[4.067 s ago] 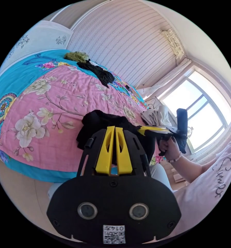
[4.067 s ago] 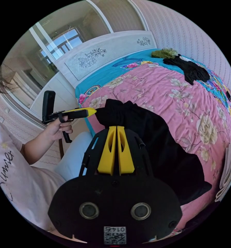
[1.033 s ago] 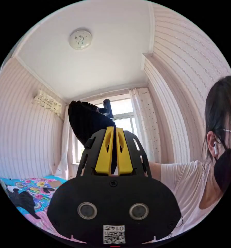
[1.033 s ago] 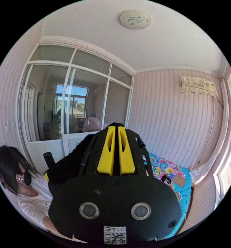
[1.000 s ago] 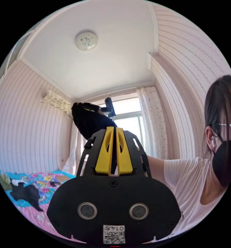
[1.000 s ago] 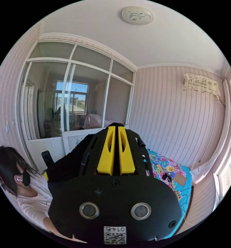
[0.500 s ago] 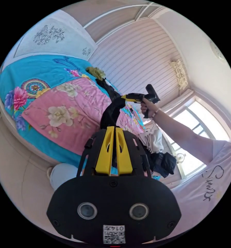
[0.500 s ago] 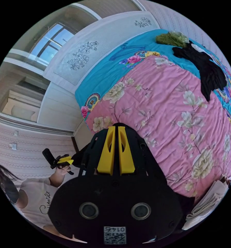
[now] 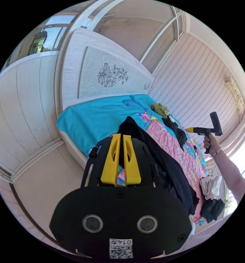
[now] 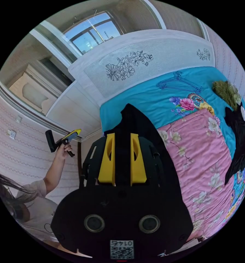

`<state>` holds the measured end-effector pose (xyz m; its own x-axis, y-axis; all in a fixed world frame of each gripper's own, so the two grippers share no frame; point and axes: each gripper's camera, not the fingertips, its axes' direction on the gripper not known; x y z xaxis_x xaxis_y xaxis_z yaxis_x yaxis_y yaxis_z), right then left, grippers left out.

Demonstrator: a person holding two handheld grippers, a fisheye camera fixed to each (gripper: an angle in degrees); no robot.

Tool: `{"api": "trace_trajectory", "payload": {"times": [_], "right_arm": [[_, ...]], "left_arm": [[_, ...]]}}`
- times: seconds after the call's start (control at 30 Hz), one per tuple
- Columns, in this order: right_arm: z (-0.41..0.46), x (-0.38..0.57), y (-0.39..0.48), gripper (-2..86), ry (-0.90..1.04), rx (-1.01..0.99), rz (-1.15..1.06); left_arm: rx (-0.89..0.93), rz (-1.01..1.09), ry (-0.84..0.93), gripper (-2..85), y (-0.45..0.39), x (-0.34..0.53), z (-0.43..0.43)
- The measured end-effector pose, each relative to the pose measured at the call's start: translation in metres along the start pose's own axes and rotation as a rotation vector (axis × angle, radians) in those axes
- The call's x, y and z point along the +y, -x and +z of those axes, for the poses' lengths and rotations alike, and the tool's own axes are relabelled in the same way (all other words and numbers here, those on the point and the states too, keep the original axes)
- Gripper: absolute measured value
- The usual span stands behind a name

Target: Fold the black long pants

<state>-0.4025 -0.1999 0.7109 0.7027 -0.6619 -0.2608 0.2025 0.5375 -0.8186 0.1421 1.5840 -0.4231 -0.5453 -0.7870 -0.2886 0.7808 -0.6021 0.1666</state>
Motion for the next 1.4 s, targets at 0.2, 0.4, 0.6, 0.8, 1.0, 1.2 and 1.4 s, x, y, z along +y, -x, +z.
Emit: {"api": "trace_trajectory", "payload": {"times": [0.2,0.4,0.6,0.8,1.0,1.2,1.4], "right_arm": [[0.04,0.262,-0.049,7.6,0.11,0.083,0.147],[0.039,0.569,-0.041,8.2,0.109,0.183,0.68],[0.051,0.738,-0.023,10.9,-0.178,0.138,1.027],[0.106,0.814,-0.051,10.4,-0.367,-0.08,1.149],[0.104,0.874,-0.042,1.4,-0.422,-0.158,1.055],[0.058,0.912,-0.037,0.1,-0.512,-0.2,0.867],[-0.011,0.912,-0.075,-0.1,-0.634,-0.162,0.713]], "left_arm": [[0.127,0.17,0.278,-0.9,-0.04,0.1,0.049],[0.336,0.343,0.421,0.7,-0.147,0.162,0.103],[0.426,0.329,0.496,6.4,-0.237,0.164,0.181],[0.279,0.326,0.631,6.1,-0.279,0.181,0.257],[0.375,0.298,0.657,-0.6,-0.285,0.182,0.27],[0.473,0.401,0.558,-0.9,-0.304,0.166,0.26],[0.517,0.622,0.495,-0.8,-0.345,0.145,0.25]]}}
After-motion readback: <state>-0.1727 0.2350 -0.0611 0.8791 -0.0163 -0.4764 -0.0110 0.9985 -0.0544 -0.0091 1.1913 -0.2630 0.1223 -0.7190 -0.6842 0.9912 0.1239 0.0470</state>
